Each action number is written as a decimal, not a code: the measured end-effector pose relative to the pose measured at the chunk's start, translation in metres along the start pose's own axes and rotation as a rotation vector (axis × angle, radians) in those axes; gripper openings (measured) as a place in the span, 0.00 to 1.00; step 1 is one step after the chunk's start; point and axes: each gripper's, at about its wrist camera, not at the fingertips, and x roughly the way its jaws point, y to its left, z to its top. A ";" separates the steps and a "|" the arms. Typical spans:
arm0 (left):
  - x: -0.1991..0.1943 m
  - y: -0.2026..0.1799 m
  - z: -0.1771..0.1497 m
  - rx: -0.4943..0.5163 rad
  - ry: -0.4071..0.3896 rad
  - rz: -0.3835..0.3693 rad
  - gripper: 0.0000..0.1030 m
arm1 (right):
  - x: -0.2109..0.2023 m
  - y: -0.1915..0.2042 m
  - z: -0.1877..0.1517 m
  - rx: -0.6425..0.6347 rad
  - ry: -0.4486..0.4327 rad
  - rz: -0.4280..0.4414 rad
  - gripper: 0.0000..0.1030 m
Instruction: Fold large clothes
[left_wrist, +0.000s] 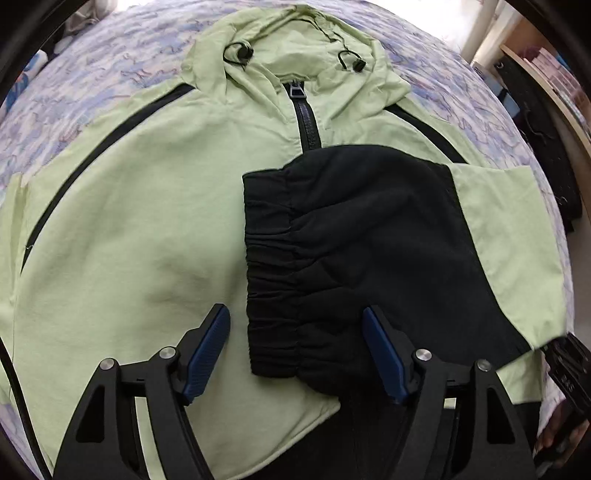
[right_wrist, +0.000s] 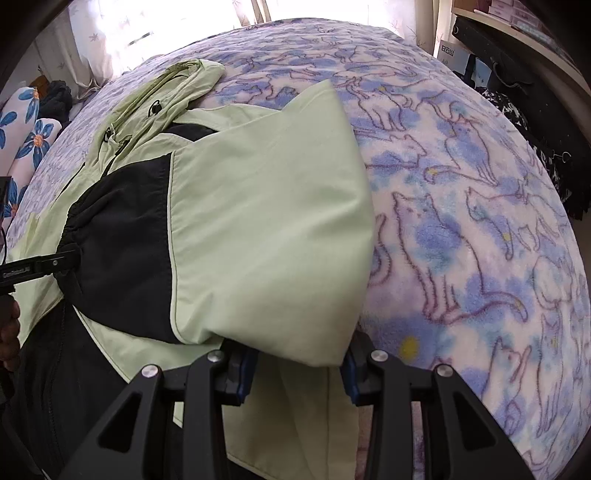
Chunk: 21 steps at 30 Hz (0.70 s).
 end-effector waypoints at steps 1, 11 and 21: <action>0.000 -0.004 0.000 0.005 -0.007 0.016 0.51 | 0.000 0.000 0.000 0.000 0.000 0.000 0.37; -0.092 -0.034 0.021 0.084 -0.264 0.107 0.25 | -0.001 -0.003 -0.004 0.015 -0.008 -0.003 0.37; -0.103 0.033 0.014 0.065 -0.221 0.168 0.32 | -0.017 0.009 -0.006 -0.076 0.021 0.023 0.39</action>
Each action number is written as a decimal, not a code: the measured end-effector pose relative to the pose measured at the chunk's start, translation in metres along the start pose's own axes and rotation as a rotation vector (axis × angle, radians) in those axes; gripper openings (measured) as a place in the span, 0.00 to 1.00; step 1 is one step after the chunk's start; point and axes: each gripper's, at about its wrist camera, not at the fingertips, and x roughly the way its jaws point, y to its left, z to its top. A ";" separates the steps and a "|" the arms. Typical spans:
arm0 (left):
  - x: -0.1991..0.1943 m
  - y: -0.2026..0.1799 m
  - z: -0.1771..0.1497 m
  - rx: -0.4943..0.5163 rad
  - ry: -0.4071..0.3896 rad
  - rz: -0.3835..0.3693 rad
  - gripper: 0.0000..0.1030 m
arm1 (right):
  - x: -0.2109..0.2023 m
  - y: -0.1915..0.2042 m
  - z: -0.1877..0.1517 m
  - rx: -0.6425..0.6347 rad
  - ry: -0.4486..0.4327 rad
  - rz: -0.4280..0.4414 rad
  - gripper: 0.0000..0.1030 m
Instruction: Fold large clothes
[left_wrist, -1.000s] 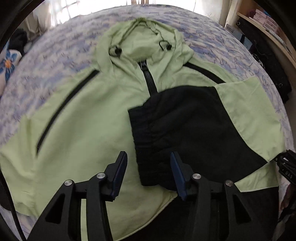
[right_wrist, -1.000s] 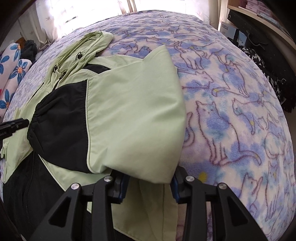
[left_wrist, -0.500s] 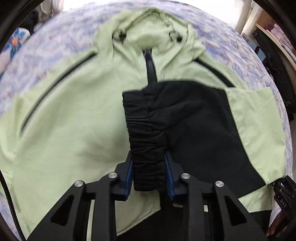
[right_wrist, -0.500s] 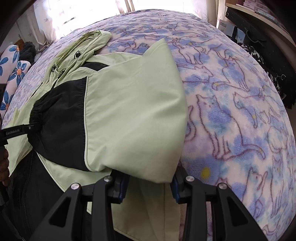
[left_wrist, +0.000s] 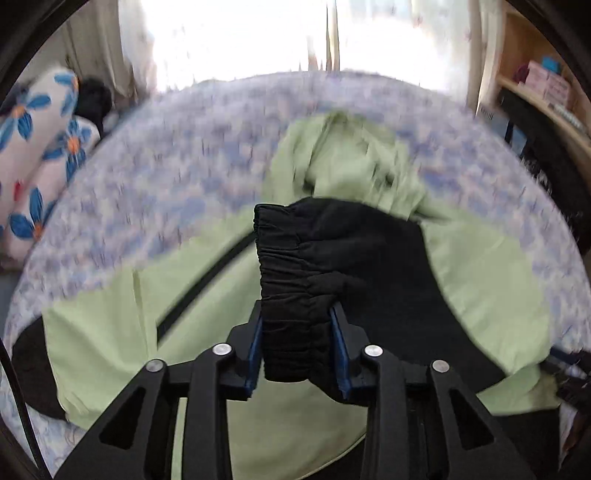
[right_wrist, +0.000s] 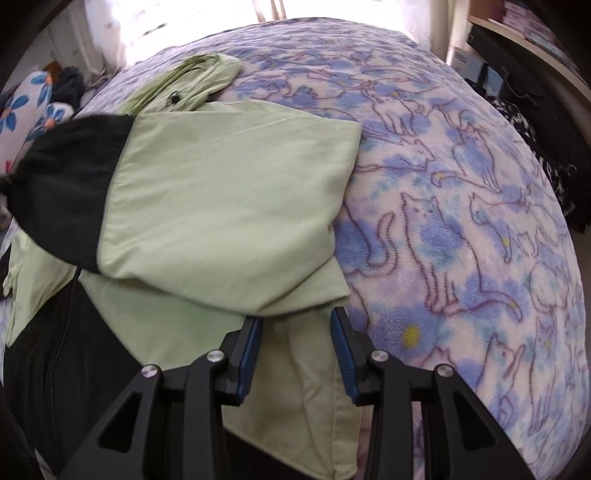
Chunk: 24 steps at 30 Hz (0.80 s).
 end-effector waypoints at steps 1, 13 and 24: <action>0.017 0.009 -0.009 -0.018 0.071 -0.008 0.34 | -0.003 0.001 -0.002 -0.019 0.006 0.011 0.40; 0.071 0.033 -0.006 -0.157 0.146 -0.133 0.56 | -0.017 -0.033 0.039 0.165 -0.025 0.167 0.47; 0.103 0.004 0.024 -0.104 0.102 -0.071 0.31 | 0.083 -0.062 0.121 0.397 -0.002 0.148 0.43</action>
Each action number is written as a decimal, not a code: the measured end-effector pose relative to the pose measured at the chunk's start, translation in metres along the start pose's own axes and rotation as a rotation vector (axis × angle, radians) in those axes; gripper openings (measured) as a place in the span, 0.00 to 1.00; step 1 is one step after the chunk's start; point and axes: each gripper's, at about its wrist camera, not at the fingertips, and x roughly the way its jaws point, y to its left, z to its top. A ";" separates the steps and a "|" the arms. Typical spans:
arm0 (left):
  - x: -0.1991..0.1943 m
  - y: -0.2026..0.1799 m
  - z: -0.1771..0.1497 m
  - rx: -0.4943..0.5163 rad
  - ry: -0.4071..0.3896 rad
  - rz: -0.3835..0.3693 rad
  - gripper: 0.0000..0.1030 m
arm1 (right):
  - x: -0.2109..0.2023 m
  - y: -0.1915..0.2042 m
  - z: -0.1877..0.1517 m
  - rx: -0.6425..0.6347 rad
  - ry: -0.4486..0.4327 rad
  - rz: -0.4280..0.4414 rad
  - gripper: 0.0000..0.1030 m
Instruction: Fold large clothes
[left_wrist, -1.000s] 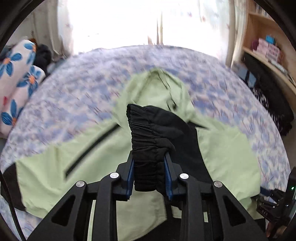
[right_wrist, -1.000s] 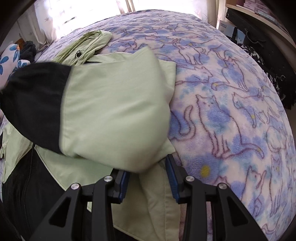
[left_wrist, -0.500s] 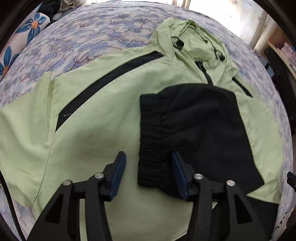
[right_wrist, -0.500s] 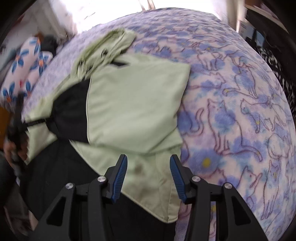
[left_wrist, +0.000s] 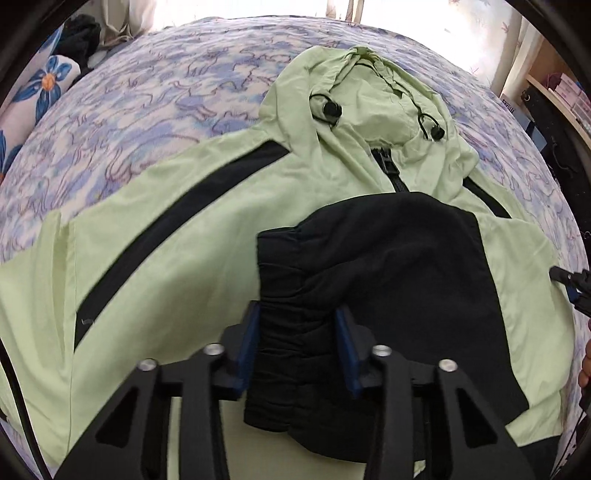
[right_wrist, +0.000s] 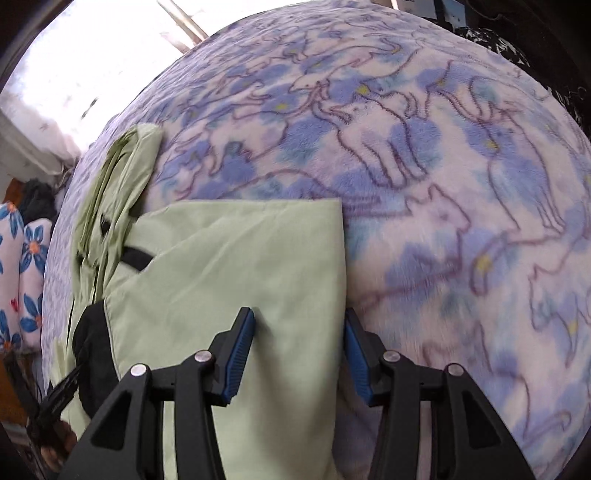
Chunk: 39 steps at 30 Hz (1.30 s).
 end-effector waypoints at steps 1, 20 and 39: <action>0.000 -0.001 0.001 -0.001 -0.005 0.004 0.30 | 0.001 -0.001 0.003 0.001 -0.016 0.001 0.34; -0.016 0.012 -0.037 0.045 0.007 -0.010 0.58 | -0.053 -0.006 -0.069 -0.236 0.093 0.044 0.49; -0.062 0.014 -0.057 0.002 -0.014 -0.003 0.48 | -0.091 0.009 -0.113 -0.255 -0.025 -0.169 0.23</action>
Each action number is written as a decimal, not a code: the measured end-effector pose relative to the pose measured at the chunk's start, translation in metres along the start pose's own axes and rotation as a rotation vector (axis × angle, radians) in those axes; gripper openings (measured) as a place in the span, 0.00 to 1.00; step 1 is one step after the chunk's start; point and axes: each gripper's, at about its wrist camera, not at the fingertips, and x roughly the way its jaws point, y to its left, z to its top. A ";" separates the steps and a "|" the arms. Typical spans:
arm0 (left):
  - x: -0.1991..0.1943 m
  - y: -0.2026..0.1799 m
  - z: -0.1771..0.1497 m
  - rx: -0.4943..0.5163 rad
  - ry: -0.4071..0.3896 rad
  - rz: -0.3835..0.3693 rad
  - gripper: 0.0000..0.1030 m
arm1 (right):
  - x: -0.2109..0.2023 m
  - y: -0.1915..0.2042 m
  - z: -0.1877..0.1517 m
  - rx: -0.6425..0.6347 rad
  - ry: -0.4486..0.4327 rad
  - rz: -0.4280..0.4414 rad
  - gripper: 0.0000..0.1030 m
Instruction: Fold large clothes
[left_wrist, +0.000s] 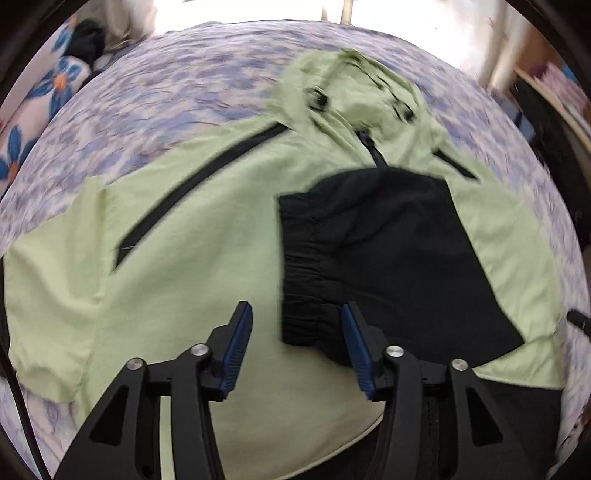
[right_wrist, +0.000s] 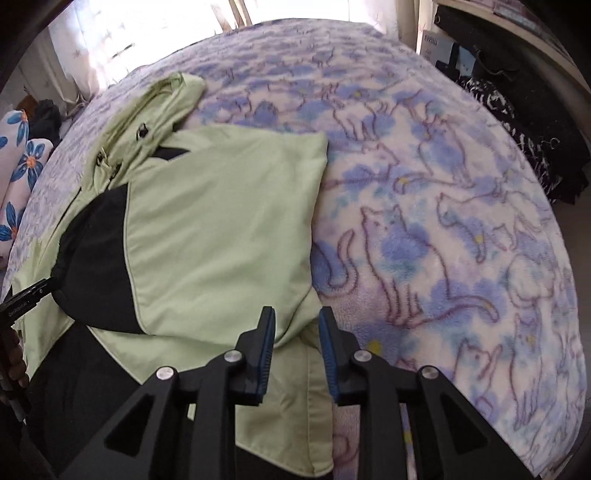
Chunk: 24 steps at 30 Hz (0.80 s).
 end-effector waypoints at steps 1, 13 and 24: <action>-0.003 0.001 0.000 -0.002 -0.010 0.013 0.48 | -0.005 0.001 0.000 0.006 -0.015 0.003 0.23; 0.026 -0.062 0.006 -0.031 -0.065 -0.069 0.55 | 0.036 0.121 0.010 -0.124 -0.102 0.164 0.24; 0.059 -0.060 0.023 -0.009 -0.052 -0.026 0.55 | 0.085 0.054 0.065 0.002 -0.177 -0.037 0.22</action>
